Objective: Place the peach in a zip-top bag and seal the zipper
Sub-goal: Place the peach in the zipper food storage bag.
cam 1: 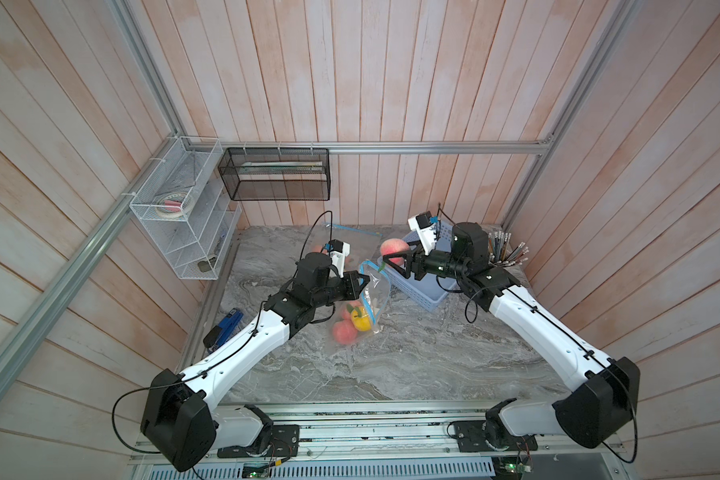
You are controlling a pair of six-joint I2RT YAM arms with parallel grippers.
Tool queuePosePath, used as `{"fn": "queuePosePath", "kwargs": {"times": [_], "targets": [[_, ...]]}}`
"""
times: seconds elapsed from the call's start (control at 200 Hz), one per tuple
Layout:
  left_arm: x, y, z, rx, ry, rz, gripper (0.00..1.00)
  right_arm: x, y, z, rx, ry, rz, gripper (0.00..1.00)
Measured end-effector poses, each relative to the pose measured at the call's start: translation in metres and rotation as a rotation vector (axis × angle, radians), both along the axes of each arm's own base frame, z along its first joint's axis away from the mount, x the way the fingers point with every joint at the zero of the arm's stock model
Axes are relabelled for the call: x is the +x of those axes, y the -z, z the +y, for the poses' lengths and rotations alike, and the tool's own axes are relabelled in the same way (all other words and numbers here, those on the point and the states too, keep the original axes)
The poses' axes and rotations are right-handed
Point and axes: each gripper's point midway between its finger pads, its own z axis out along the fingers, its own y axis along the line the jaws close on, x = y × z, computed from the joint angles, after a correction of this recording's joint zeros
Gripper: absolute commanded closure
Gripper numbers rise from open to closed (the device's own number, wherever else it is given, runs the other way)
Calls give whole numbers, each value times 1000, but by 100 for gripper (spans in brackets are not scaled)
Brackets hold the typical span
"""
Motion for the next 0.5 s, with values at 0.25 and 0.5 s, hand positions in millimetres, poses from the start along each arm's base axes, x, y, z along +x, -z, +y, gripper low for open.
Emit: {"fn": "queuePosePath", "kwargs": {"times": [0.25, 0.5], "targets": [[2, -6, 0, -9, -10, -6, 100, -9, 34, 25, -163, -49, 21, 26], [3, -13, 7, -6, -51, -27, 100, -14, 43, 23, -202, -72, 35, 15]]}}
